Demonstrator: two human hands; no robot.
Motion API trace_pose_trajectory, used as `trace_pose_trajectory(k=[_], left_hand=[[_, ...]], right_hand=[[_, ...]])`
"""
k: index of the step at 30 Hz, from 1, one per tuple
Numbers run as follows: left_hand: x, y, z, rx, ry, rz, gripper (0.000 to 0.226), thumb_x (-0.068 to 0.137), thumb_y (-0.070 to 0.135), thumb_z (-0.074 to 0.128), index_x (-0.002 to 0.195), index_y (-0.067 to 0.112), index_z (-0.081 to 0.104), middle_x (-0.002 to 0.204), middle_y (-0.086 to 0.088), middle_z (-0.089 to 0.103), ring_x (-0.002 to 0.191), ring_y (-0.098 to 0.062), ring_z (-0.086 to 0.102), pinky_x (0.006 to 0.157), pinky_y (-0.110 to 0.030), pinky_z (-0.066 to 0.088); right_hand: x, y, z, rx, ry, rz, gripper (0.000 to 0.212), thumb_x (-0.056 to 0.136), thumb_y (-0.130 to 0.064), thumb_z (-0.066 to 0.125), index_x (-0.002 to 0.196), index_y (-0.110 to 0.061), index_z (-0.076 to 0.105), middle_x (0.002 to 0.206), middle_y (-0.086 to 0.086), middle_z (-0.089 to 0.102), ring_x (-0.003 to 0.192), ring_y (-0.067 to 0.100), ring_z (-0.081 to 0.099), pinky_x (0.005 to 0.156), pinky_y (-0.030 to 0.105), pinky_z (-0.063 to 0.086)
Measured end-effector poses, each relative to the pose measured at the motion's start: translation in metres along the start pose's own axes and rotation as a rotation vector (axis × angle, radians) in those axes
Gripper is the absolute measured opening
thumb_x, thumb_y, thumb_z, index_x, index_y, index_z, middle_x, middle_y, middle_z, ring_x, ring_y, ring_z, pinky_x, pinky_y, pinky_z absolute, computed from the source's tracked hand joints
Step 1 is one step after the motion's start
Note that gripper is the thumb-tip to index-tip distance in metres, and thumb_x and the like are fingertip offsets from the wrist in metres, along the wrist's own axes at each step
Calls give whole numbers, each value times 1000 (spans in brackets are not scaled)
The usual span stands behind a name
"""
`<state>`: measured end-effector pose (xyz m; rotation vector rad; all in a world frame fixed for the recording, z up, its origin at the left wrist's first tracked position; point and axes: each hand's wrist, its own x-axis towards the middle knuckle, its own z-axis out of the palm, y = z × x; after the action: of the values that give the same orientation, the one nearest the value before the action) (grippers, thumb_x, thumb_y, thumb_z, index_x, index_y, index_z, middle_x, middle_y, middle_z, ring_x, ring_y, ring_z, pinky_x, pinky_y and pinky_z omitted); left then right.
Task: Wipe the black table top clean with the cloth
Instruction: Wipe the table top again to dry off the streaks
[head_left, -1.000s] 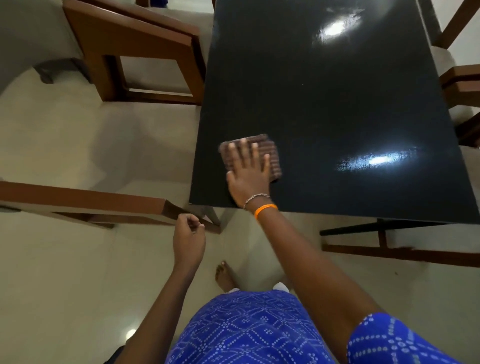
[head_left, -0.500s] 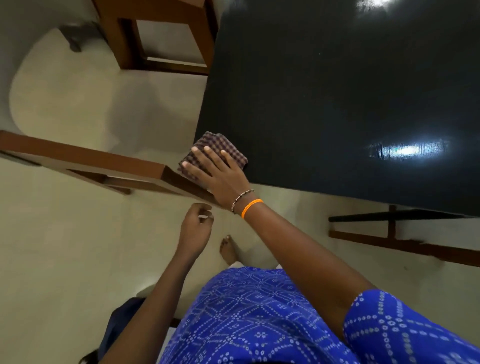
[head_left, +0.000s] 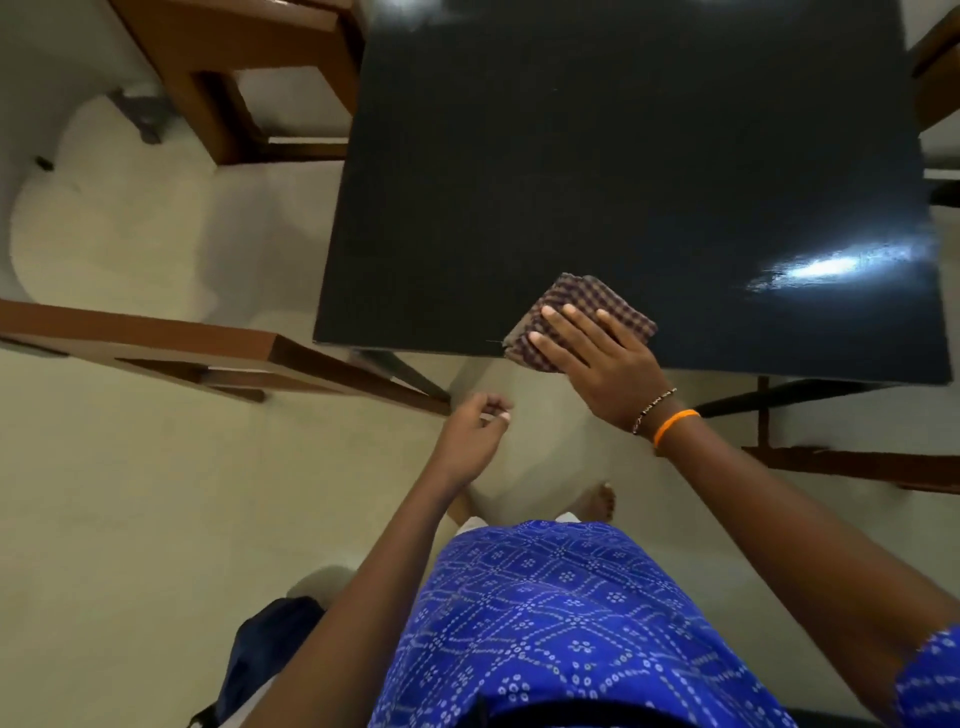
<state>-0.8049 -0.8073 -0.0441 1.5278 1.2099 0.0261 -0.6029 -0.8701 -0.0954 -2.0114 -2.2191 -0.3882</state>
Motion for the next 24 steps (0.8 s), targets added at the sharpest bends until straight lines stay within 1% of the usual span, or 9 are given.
trace_pose_trajectory(k=[3,5,8,13,17,20,22,23,24], left_hand=[[7,18,32,29,-94,40,15,93,19,48,105,22,57,103,8,54,91,-3,51,71,-16,41],[13,29,52,55,-139,60,14,93,20,48,104,25,57,101,11,54,90,-3,52,72,-17,43],[19,45,78,97,-184,77,16,93,21,48,106,23,58,102,10,54,89,-3,53,72,-17,44],[26,71,113,209,-277,127,18,93,22,49,109,21,58,102,7,56,90,-7,55,75,-22,45],[29,86,133,322,-385,171,19,92,23,51,109,19,58,102,6,56,90,-10,55,75,-24,45],[26,94,149,378,-472,186,20,92,26,51,111,21,57,103,8,55,91,-9,55,73,-21,45],[23,98,154,404,-508,195,21,92,28,51,112,23,56,105,9,54,92,-8,54,71,-19,43],[21,98,157,416,-526,198,22,92,29,52,113,24,55,105,10,54,92,-7,54,70,-19,42],[20,98,158,424,-545,201,22,91,30,52,113,25,55,105,11,53,92,-6,54,69,-17,41]], right_hand=[[-36,34,-6,-17,-12,3,47,95,-17,44,142,-19,37,146,12,43,134,30,42,109,47,35],[-60,56,-10,-31,-11,18,46,96,-17,46,142,-20,39,146,12,43,134,30,42,108,47,37],[-96,90,-17,-48,-11,42,48,95,-17,45,142,-21,38,147,12,42,135,30,41,108,47,39],[-149,141,-27,-105,-25,97,51,95,-14,43,144,-23,33,149,10,40,137,29,37,110,45,31],[-184,176,-36,-156,-52,151,59,88,-9,56,143,-22,38,149,10,39,138,30,37,109,46,35],[-211,192,-47,-145,-77,260,63,86,-5,56,143,-20,36,149,12,38,138,33,35,109,49,33],[-229,199,-53,-54,-92,353,62,83,2,56,141,-14,40,148,16,38,135,38,38,106,52,38],[-238,202,-57,42,-92,469,65,80,7,55,140,-11,41,147,18,39,132,41,42,101,52,43],[-246,201,-62,155,-83,653,68,77,12,54,140,-9,41,147,19,40,127,43,47,95,52,48]])
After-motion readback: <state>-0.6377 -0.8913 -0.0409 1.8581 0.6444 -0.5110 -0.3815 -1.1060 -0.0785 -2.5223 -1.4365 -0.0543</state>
